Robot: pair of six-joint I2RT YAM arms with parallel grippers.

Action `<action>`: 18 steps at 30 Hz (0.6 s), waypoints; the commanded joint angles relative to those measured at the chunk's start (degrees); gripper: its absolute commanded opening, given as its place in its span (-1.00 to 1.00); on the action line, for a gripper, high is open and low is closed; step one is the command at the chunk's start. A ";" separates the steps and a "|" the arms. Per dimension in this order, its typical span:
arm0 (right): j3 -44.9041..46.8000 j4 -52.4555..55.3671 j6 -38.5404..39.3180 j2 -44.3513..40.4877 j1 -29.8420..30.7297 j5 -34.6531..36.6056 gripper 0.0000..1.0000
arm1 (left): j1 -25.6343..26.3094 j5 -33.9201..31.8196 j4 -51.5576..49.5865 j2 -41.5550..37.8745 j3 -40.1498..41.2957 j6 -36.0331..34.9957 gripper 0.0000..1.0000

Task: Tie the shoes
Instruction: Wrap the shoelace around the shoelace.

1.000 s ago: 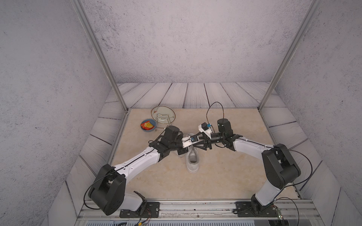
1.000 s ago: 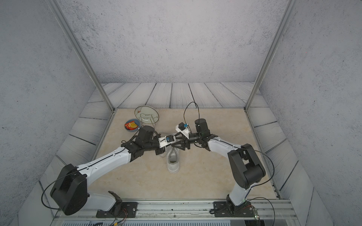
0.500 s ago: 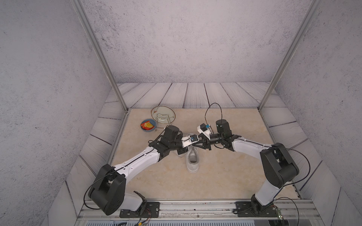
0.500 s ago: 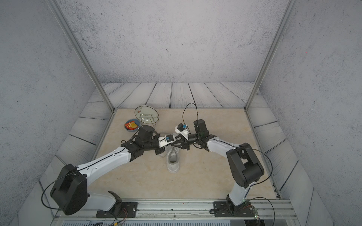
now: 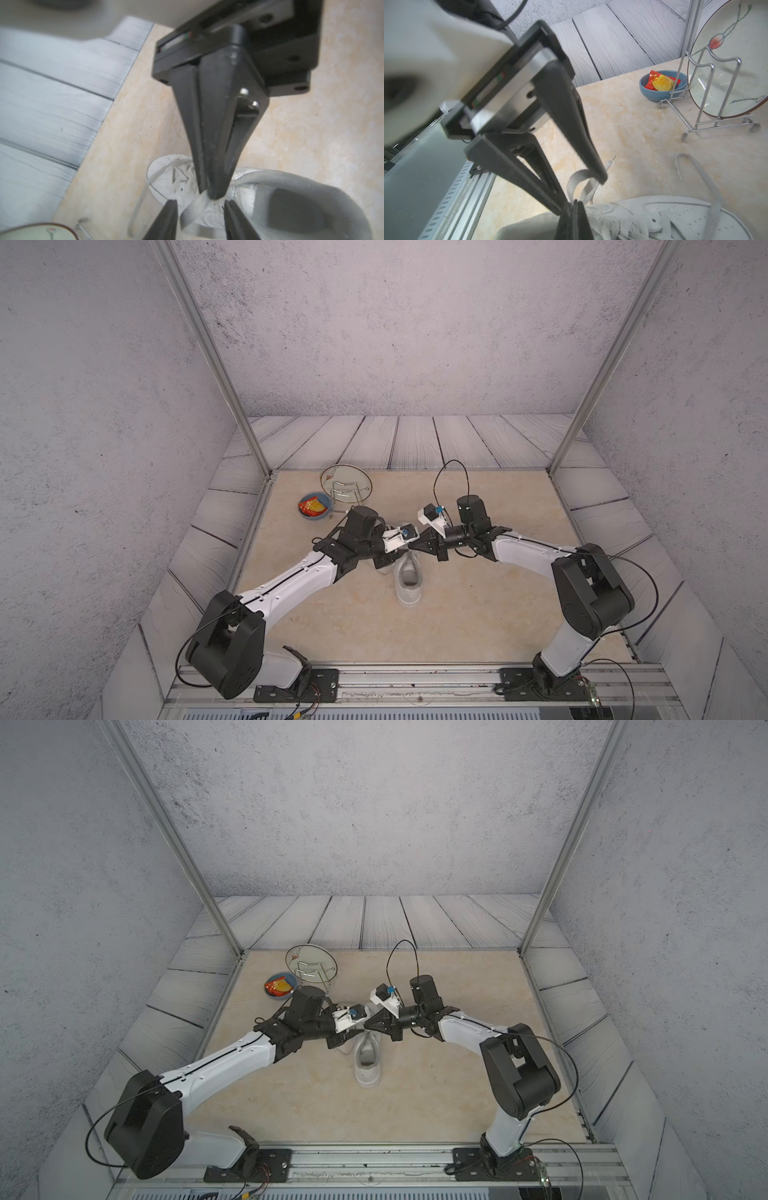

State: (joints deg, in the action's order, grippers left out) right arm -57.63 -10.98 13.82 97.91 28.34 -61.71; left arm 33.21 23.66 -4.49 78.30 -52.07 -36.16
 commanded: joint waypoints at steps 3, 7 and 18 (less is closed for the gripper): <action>-0.23 0.37 1.03 -1.82 0.23 1.56 -1.00 | -4.90 1.67 2.29 -4.04 0.58 8.78 0.11; 0.73 -0.83 0.74 -2.54 0.22 2.69 -1.00 | -7.35 0.63 4.39 -3.60 0.26 16.06 0.35; 2.39 -1.76 0.99 -4.92 0.23 4.57 -1.00 | -9.35 -17.58 -14.18 15.24 -17.83 35.19 0.42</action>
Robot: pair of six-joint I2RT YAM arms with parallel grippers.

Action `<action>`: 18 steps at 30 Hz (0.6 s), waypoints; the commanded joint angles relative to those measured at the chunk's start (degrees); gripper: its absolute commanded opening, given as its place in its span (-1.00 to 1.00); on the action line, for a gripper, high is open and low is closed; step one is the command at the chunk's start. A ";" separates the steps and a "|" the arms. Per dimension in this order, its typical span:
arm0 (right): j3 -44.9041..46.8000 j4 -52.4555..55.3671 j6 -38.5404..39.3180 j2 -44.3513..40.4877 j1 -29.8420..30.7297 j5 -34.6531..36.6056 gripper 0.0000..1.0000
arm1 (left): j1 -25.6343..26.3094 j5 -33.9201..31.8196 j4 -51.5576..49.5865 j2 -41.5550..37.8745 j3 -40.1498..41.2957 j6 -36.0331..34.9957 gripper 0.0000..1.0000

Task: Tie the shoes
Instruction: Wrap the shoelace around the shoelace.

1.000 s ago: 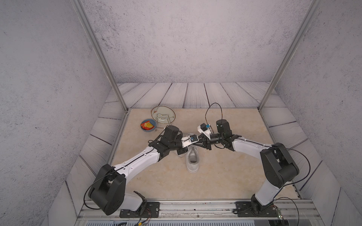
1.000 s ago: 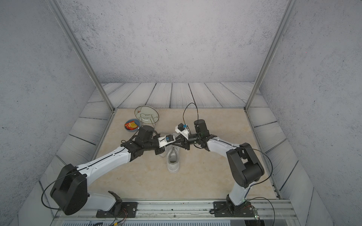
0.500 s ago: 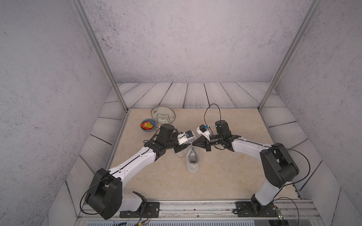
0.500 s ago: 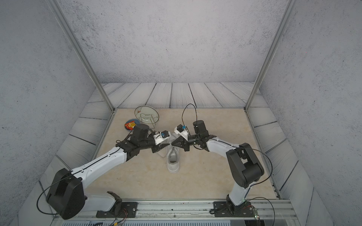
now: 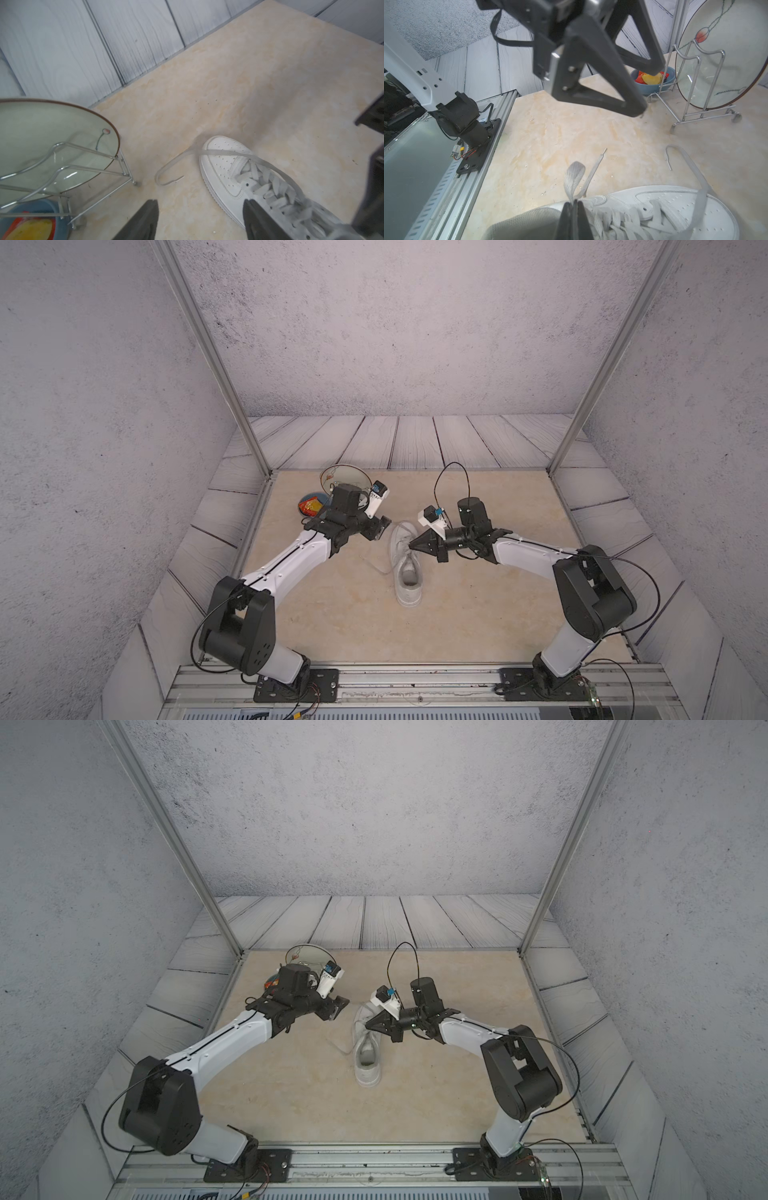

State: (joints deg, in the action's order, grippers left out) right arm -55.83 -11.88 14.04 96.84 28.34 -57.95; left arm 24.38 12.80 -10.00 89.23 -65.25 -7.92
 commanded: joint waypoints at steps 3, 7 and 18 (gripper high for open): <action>0.82 -0.79 0.86 -4.56 0.23 1.08 -1.00 | -0.85 -9.85 -17.17 12.10 -12.89 10.12 0.42; 1.21 -1.36 0.55 -5.17 0.23 1.23 -1.00 | -1.05 -11.36 -24.51 21.54 -21.81 12.34 0.39; 1.43 -2.07 -0.25 -5.29 0.23 0.91 -1.00 | -1.05 -13.56 -26.77 32.76 -28.77 14.96 0.08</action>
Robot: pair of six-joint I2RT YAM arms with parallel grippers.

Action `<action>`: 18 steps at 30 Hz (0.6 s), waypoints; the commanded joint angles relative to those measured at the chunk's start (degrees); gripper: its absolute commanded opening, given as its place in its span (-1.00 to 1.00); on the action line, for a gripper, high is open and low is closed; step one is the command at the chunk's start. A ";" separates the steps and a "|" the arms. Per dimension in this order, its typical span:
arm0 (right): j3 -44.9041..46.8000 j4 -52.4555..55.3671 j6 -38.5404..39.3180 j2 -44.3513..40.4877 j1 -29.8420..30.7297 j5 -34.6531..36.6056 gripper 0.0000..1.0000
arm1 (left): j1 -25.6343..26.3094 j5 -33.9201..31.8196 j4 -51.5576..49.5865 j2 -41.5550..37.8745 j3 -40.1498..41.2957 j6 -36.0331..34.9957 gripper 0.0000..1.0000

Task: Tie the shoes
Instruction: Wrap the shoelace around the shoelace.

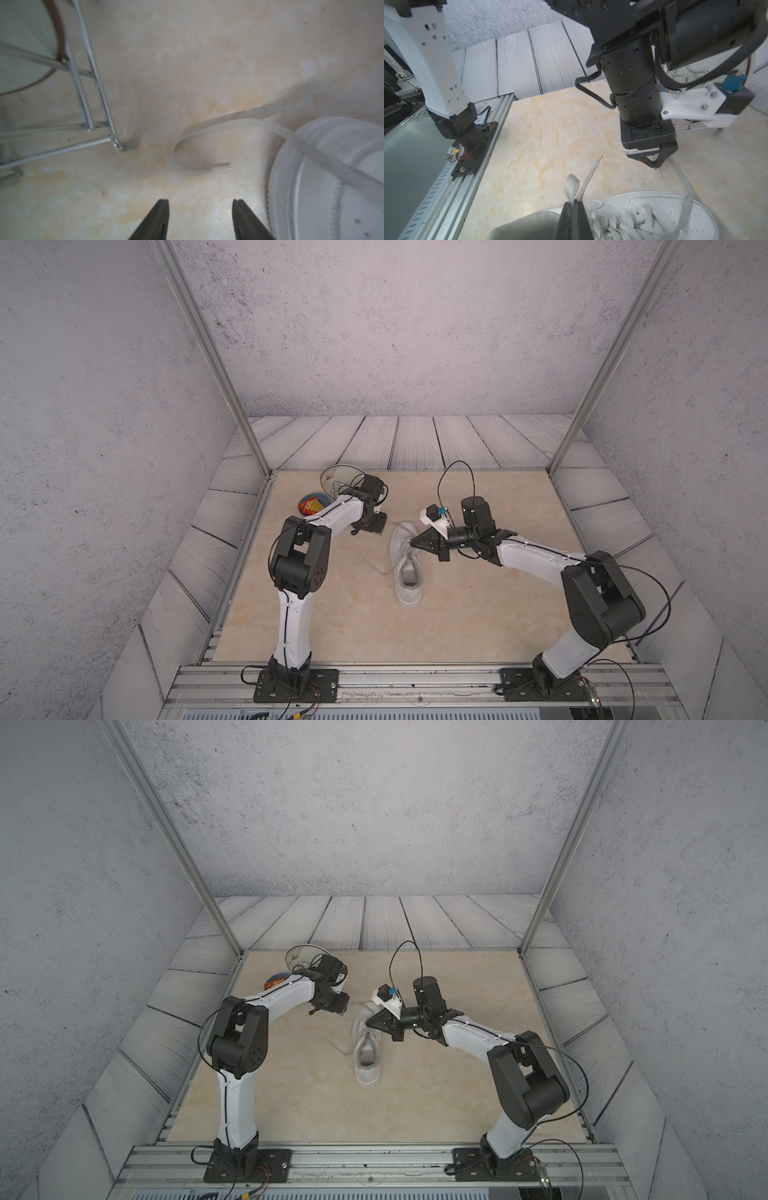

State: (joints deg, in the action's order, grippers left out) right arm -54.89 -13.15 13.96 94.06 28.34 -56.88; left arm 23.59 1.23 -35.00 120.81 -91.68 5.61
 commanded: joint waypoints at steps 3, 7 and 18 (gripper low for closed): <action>0.53 -0.87 -0.31 -2.65 0.23 -0.16 -1.00 | -0.37 -2.36 -1.51 3.18 -3.55 1.59 0.06; 0.75 -0.96 -0.33 -2.91 0.26 -0.16 -1.00 | -0.49 -1.48 -0.22 4.92 -4.51 2.05 0.05; 0.88 -1.44 -0.88 -2.66 0.23 -0.07 -1.00 | -2.00 -1.20 0.52 8.52 -6.49 3.42 -0.02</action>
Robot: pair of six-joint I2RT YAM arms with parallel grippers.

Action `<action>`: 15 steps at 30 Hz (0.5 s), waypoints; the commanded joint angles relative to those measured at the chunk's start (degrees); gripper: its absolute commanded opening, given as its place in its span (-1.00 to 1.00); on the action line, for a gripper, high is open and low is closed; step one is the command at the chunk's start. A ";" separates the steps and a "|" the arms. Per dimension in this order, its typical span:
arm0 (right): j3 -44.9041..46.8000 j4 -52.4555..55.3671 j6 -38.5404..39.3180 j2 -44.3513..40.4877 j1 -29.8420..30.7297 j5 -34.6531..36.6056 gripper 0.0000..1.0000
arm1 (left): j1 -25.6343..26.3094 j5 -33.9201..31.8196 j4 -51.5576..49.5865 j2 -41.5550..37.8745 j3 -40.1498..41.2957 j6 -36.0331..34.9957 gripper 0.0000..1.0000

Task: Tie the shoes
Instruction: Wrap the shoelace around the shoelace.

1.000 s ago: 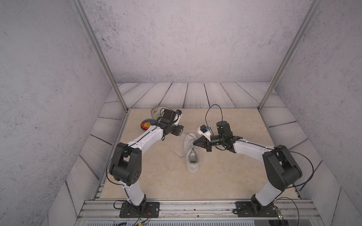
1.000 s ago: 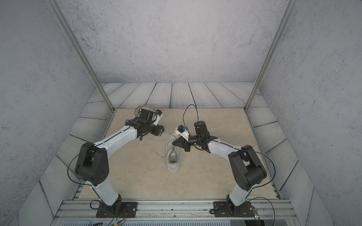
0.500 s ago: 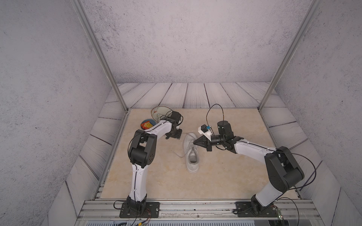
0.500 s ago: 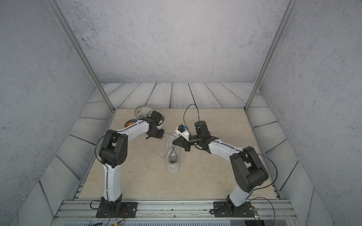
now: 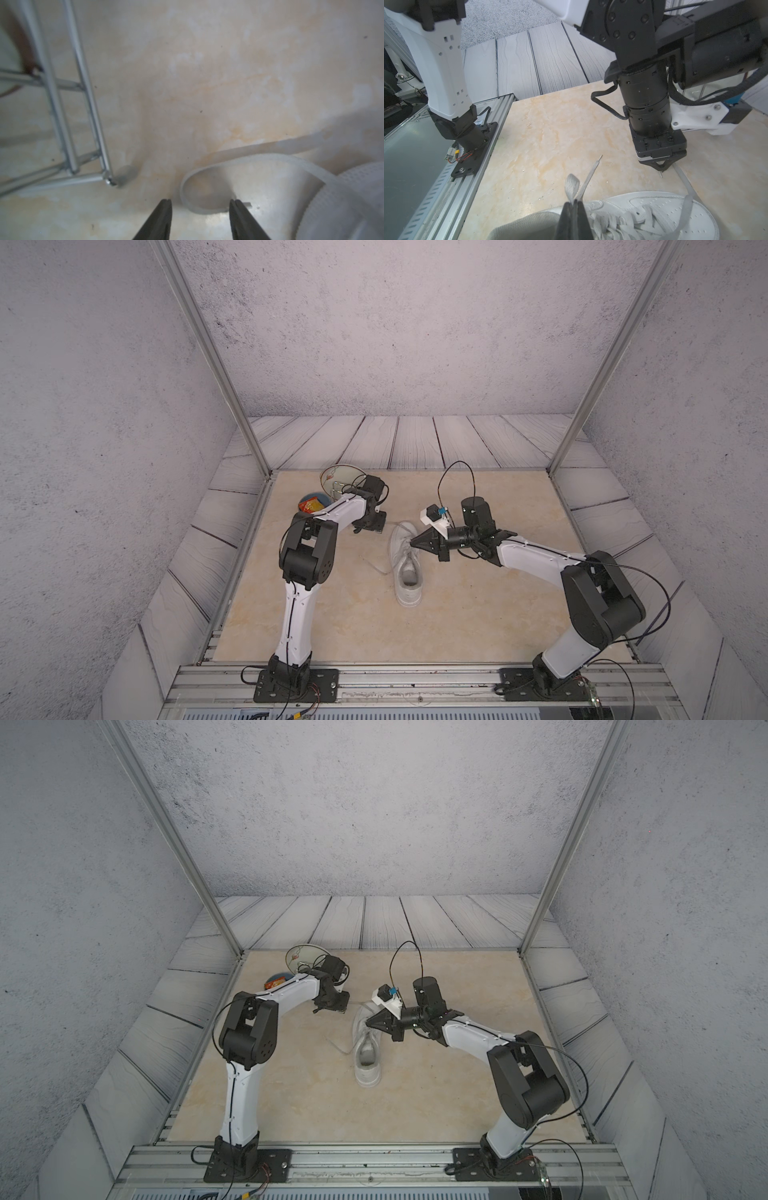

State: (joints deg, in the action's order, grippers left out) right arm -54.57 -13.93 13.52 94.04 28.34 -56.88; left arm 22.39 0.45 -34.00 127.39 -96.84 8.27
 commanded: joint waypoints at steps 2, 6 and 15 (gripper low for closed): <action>0.58 -0.70 -0.53 -2.72 0.23 0.10 -1.00 | -0.86 -0.07 -0.39 2.67 -1.34 0.52 -0.14; 0.51 -0.63 -0.78 -2.89 0.27 0.32 -1.00 | -0.86 1.47 -0.64 2.34 -0.52 -0.49 -0.62; 1.48 -2.44 -3.05 -2.99 0.18 2.15 -1.00 | -0.82 2.88 7.21 -17.17 11.85 -1.29 -1.00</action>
State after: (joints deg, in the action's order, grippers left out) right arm -53.87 -14.57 12.05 93.82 28.34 -55.81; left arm 21.45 2.26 -30.09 118.21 -86.06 7.81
